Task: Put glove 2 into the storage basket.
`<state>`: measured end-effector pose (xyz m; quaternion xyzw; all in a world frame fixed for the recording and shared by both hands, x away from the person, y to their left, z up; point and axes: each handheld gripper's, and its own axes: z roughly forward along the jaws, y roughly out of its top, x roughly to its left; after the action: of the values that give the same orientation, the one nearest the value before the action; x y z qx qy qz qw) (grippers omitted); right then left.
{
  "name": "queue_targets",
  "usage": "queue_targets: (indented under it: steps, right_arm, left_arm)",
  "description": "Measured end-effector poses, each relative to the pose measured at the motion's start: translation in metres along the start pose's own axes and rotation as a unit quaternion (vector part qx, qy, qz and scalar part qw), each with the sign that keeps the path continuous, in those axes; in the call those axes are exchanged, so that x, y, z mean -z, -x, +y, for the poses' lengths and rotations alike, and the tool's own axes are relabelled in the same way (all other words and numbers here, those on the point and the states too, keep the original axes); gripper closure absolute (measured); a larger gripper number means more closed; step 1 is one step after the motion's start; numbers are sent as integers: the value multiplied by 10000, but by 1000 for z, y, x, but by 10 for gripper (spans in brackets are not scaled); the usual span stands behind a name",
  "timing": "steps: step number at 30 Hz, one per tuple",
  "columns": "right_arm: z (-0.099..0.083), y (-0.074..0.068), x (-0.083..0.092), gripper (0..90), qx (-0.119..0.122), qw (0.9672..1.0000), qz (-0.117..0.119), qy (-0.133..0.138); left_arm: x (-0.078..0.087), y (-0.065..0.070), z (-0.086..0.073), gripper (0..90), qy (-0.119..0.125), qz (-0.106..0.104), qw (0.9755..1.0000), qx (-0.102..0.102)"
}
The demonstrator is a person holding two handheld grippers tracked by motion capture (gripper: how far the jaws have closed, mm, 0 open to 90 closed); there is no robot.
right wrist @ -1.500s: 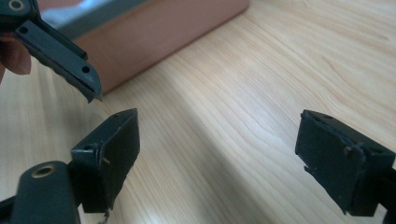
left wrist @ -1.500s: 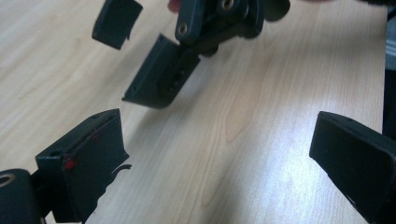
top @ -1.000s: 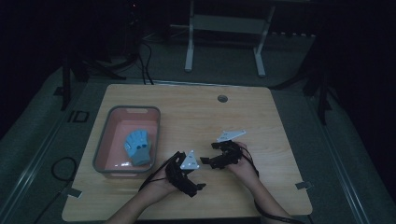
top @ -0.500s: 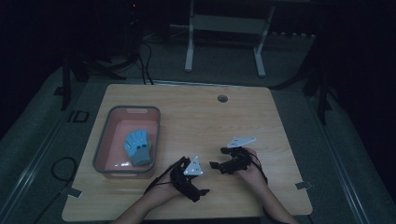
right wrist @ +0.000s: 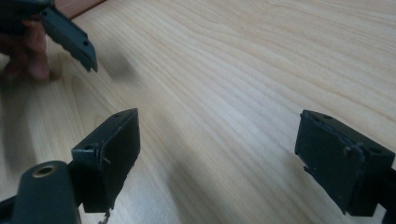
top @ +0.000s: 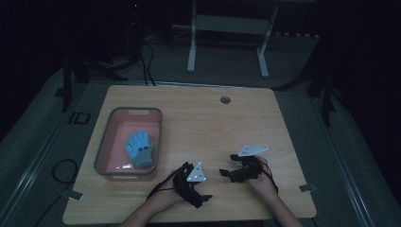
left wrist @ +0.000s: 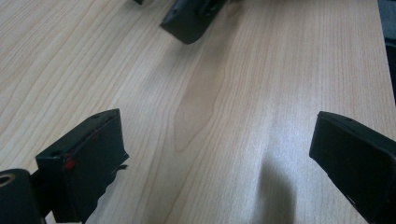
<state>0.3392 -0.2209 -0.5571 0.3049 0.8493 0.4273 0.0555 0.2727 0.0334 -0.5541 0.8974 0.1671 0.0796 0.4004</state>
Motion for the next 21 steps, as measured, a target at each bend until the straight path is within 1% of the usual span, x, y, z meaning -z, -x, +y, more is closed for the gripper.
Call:
queue_targets:
  steps: [2, 7, 12, 15, 21]
  right_arm:
    - [-3, -1, 1, 139, 4, 10000, 13, -10]
    - [-9, 0, 6, 138, 3, 10000, -57, 12]
    - [-14, 0, 14, 135, -35, 9998, -94, 148]
    - [-17, -1, 18, 135, -1, 9998, -132, 177]
    - [-18, 0, 20, 132, -23, 9994, -215, 265]
  left_arm:
    - [1, 0, -2, 36, -28, -4, 10000, 5]
    - [5, -1, -6, 37, 57, 43, 9999, 109]
    - [7, -3, -10, 37, 54, 71, 9999, 143]
    - [7, -1, -10, 37, 20, 109, 9999, 75]
    - [9, 2, -13, 37, 66, 110, 9999, 72]
